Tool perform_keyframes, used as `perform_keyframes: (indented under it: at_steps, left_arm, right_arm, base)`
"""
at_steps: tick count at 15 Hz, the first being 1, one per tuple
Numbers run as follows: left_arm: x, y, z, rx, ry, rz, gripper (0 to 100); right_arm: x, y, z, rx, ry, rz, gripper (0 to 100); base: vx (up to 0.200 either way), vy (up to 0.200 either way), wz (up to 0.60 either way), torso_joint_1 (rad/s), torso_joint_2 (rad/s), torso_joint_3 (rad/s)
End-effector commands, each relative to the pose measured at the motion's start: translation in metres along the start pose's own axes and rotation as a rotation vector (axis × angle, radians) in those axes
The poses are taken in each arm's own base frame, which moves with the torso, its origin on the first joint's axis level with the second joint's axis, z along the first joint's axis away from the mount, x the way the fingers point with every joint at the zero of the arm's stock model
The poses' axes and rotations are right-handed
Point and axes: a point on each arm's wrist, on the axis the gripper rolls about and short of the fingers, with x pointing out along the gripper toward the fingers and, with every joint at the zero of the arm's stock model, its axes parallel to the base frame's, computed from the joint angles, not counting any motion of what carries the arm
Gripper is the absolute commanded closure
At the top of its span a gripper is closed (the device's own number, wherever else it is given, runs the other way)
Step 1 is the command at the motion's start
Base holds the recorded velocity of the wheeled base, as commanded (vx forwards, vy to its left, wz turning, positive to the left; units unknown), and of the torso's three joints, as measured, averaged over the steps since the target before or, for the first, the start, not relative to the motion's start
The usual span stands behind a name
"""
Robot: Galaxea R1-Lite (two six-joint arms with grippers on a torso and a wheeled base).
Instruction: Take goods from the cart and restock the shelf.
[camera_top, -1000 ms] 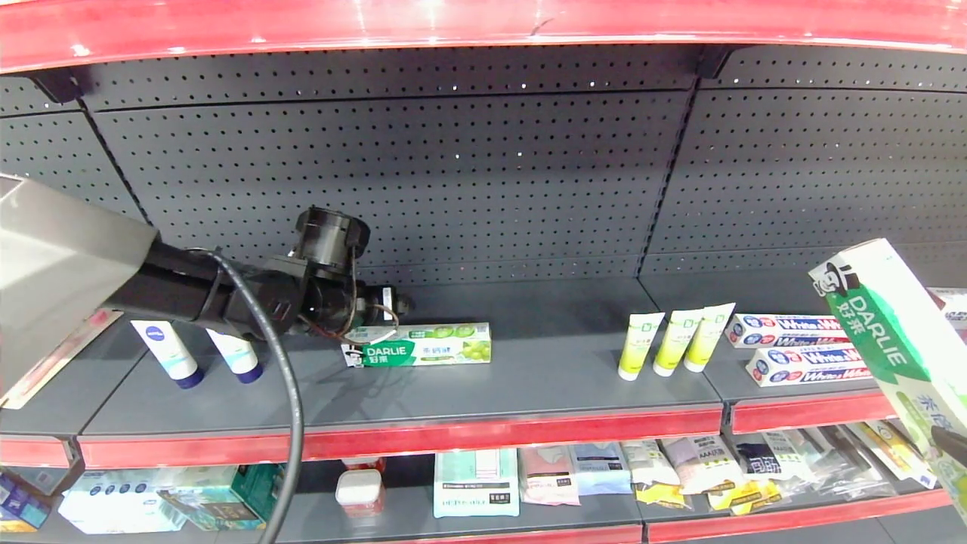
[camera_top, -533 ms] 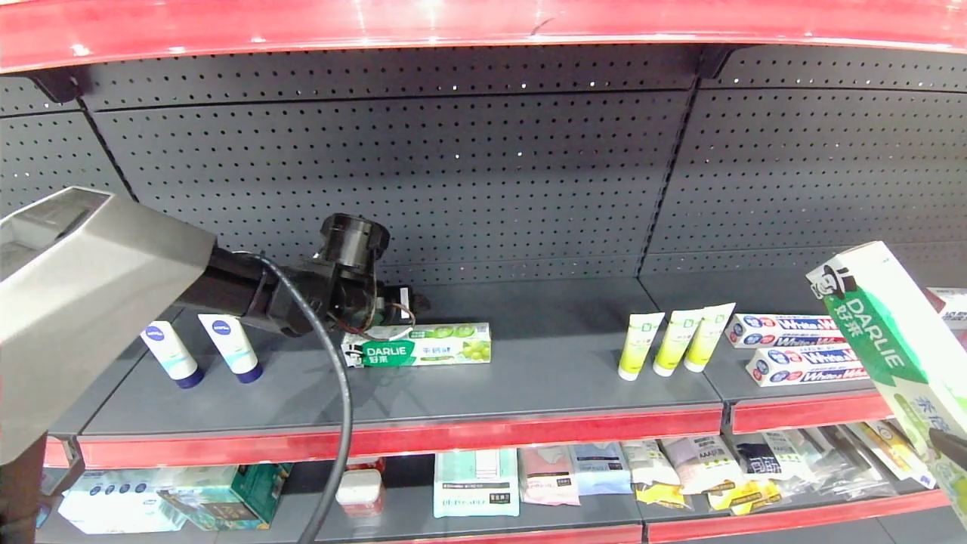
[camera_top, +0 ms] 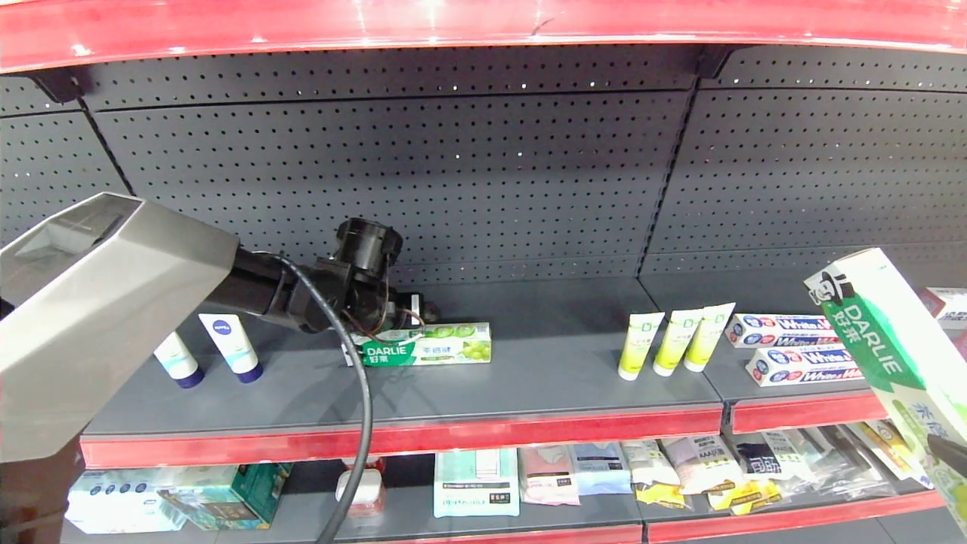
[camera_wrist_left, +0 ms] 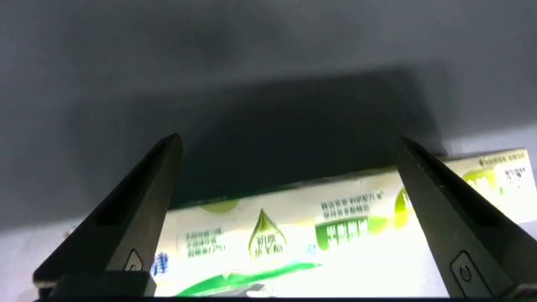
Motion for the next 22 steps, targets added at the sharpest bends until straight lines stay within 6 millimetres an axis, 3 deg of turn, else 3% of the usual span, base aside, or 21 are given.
perform_keyframes:
  at_steps: [1, 13, 22]
  left_arm:
    - [0.006, -0.002, -0.001, 0.002, 0.004, -0.002, 0]
    - [0.014, -0.004, -0.012, 0.021, 0.065, 0.007, 0]
    - [-0.002, 0.0, -0.019, 0.021, 0.123, 0.021, 0]
  right_arm:
    - [0.0, 0.0, 0.0, -0.001, -0.004, 0.0, 100]
    - [-0.002, 0.0, 0.0, 0.0, -0.009, -0.003, 100]
    - [-0.001, 0.0, -0.001, 0.001, -0.004, 0.0, 100]
  base:
    - [0.0, 0.0, 0.0, 0.0, 0.0, 0.0]
    - [0.0, 0.0, 0.0, 0.0, 0.0, 0.0]
    - [0.0, 0.0, 0.0, 0.0, 0.0, 0.0]
